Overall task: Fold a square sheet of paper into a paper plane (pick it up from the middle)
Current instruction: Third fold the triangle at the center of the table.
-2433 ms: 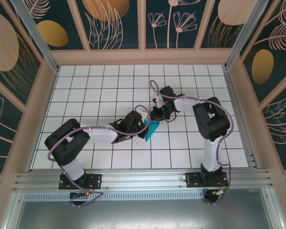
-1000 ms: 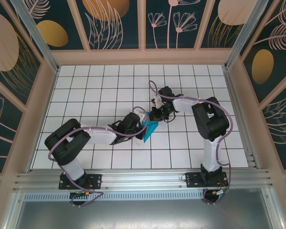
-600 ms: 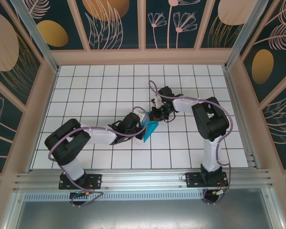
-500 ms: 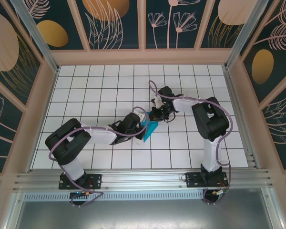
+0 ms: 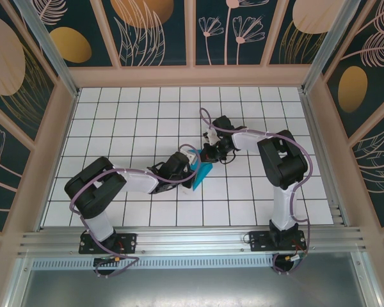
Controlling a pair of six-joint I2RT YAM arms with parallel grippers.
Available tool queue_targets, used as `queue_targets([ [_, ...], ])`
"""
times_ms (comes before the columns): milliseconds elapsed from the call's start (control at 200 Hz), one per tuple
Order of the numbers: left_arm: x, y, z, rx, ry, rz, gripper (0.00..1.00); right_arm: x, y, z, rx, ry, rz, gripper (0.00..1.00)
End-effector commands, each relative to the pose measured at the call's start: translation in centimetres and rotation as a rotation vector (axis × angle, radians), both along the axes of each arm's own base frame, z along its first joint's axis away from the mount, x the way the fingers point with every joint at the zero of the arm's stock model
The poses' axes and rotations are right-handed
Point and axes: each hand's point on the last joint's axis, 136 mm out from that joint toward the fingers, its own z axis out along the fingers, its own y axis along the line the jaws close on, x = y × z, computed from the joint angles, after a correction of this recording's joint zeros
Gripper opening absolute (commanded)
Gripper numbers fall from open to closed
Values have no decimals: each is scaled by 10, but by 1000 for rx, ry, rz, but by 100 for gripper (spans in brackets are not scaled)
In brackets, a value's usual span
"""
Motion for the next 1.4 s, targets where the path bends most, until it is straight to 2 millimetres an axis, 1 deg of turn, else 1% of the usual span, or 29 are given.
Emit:
queue_targets([
  [0,4,-2,4,-7,-21,-20,7,-2,3,-4,-16,20,5,6],
  [160,6,-6,15,-32,-47,-31,8,-3,3,-8,-22,25,2,6],
  [475,8,-10,22,-49,-70,-43,9,-4,2,-9,-24,27,2,6],
  [580,10,-6,17,-20,-68,-30,9,-4,2,-8,-25,26,1,6],
  [681,13,3,12,21,-72,9,7,-3,1,-9,-26,26,1,6],
  [756,12,6,9,34,-71,12,8,-3,2,-9,-25,25,0,6],
  [846,10,4,1,46,-50,-4,8,-2,3,-7,-20,23,-1,6],
  [951,7,-2,-3,31,-30,-35,9,-2,4,-6,-19,24,1,6],
  [1056,4,-6,-1,9,-25,-53,10,-2,3,-6,-23,22,-1,6],
  [1246,3,-10,12,-29,-42,-71,12,-1,4,-5,-19,22,0,7],
  [1321,4,-9,12,-22,-48,-66,12,0,5,-5,-19,21,1,7],
  [1396,5,-7,8,-8,-43,-59,12,0,5,-5,-19,22,0,7],
])
